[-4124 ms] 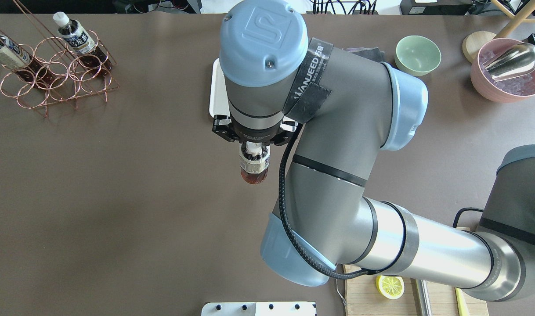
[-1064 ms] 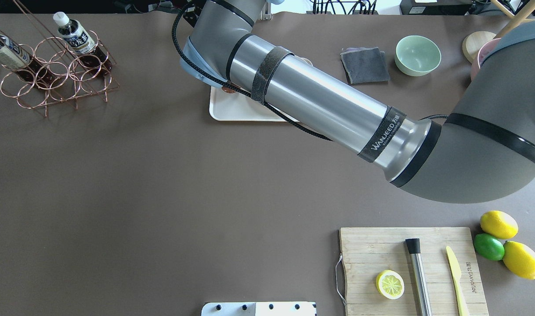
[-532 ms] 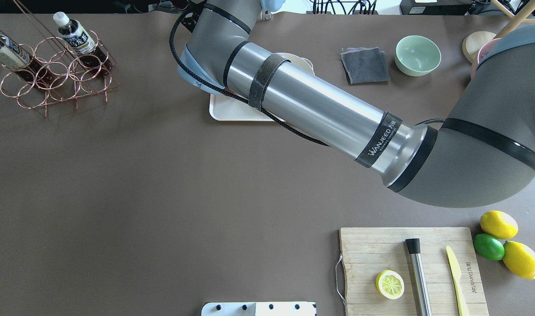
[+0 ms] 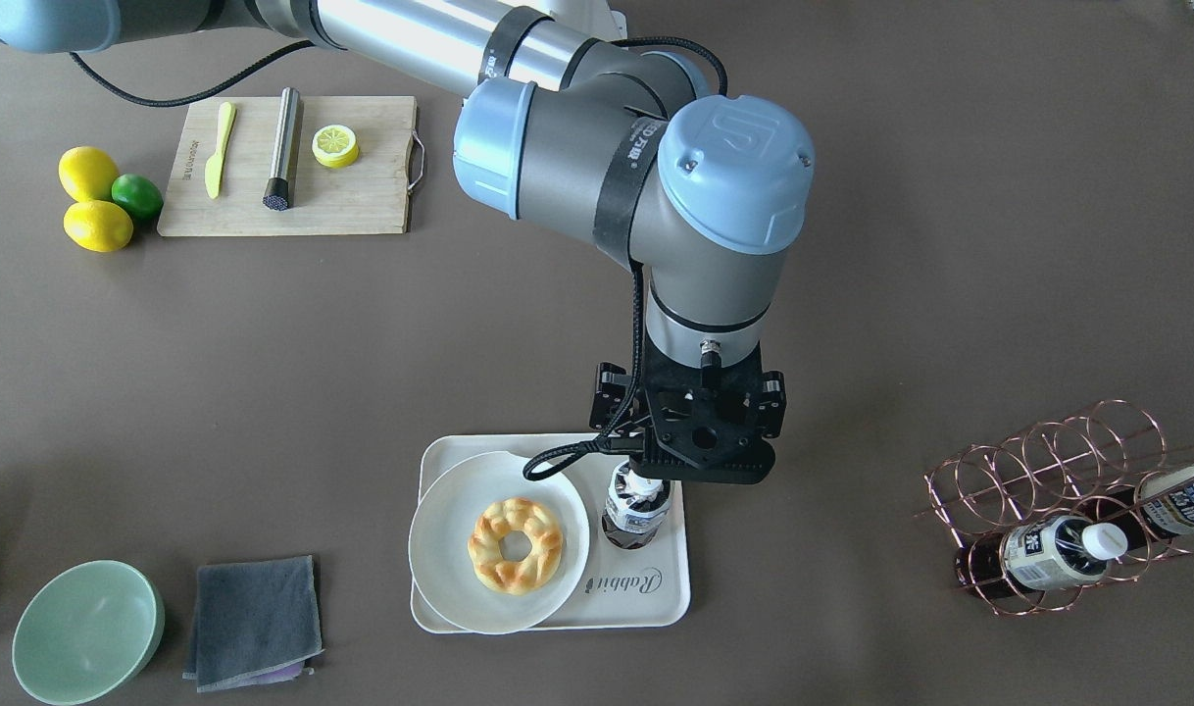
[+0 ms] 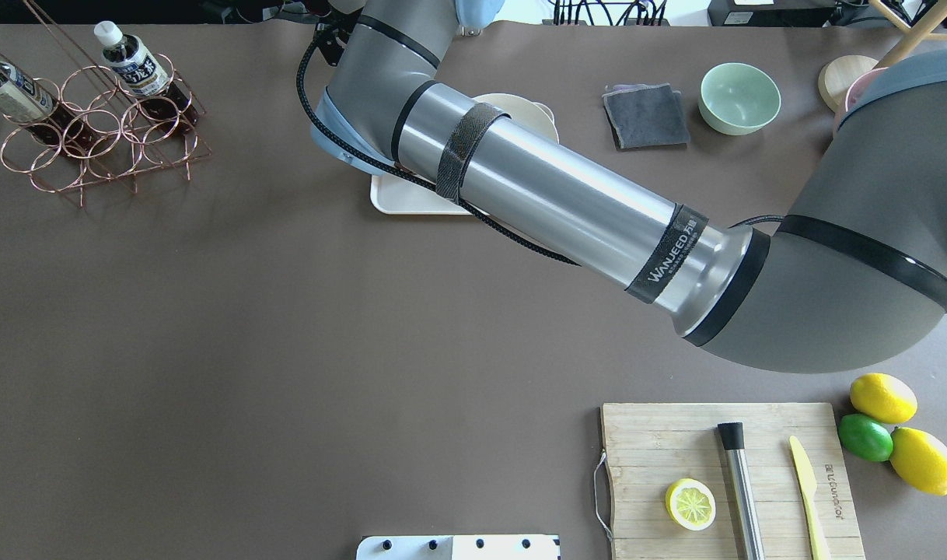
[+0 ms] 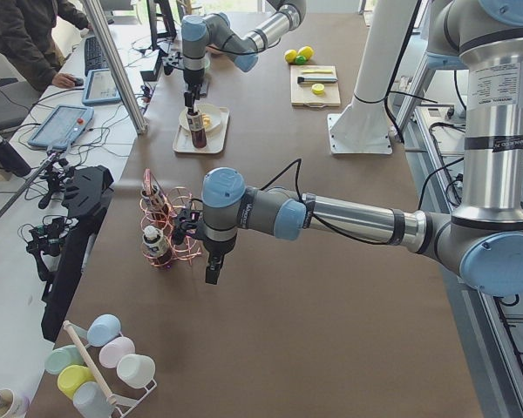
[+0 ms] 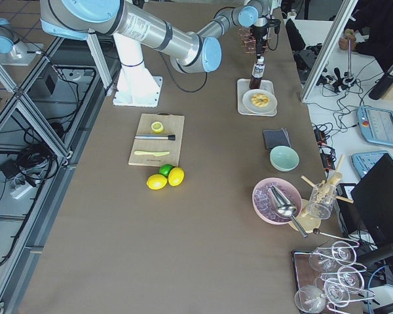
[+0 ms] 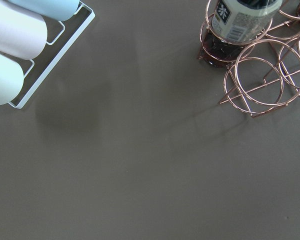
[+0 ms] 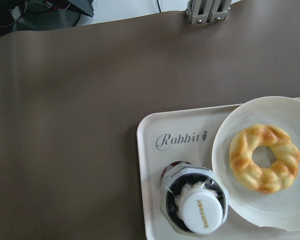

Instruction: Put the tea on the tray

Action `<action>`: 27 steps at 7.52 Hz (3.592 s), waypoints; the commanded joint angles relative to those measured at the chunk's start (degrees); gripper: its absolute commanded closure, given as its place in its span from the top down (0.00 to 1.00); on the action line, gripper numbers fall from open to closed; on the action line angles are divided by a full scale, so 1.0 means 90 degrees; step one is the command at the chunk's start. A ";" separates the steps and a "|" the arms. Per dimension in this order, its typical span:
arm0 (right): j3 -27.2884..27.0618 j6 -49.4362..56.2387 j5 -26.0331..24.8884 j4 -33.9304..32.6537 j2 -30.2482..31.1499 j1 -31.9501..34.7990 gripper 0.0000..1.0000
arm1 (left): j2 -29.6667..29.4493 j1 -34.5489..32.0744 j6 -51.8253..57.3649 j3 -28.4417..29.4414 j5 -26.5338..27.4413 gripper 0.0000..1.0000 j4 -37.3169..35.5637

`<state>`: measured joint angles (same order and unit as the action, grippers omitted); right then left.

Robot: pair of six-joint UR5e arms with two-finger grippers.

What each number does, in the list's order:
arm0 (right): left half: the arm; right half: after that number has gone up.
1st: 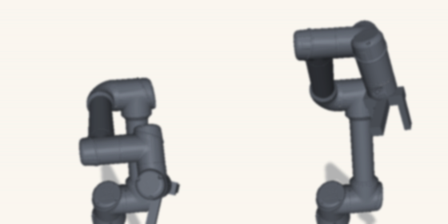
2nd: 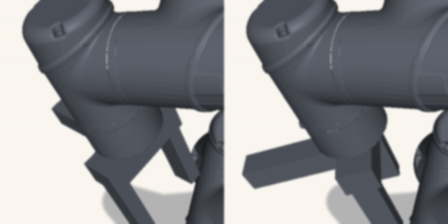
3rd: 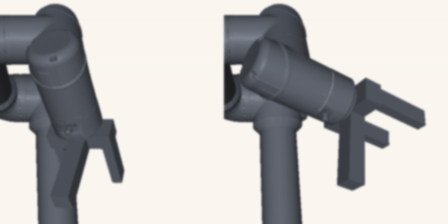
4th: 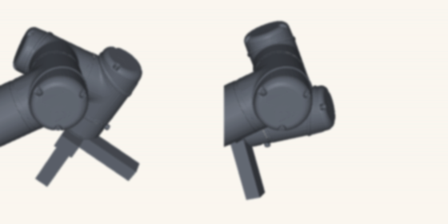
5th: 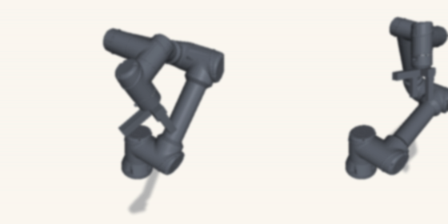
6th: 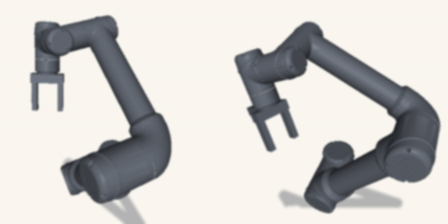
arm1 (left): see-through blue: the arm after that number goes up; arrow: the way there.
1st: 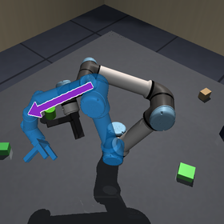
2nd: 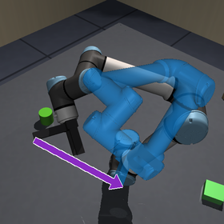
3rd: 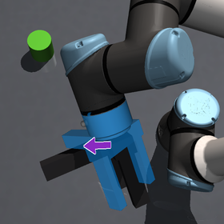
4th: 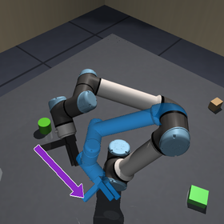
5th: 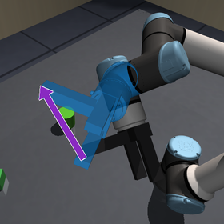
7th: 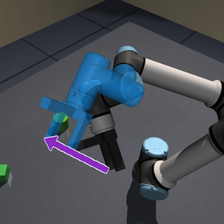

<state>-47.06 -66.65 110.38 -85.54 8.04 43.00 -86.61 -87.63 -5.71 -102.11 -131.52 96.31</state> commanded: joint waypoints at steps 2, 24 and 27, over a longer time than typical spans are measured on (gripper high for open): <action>-0.1582 0.0519 0.0586 -0.1875 0.0170 0.0300 0.99 | 0.0053 -0.0010 0.0000 -0.0002 -0.0005 0.98 0.0002; -0.5884 0.7991 0.2511 -0.1159 0.9575 0.5446 1.00 | 0.0180 -0.0273 -0.0020 0.0037 -0.0513 0.98 -0.0096; -0.5826 0.7913 0.2491 -0.1149 0.9497 0.5447 1.00 | 0.0209 -0.0273 -0.0020 0.0066 -0.0649 0.98 -0.0106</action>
<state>-99.65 4.80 132.84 -95.90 93.74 91.86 -84.83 -90.09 -5.89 -101.80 -136.55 95.45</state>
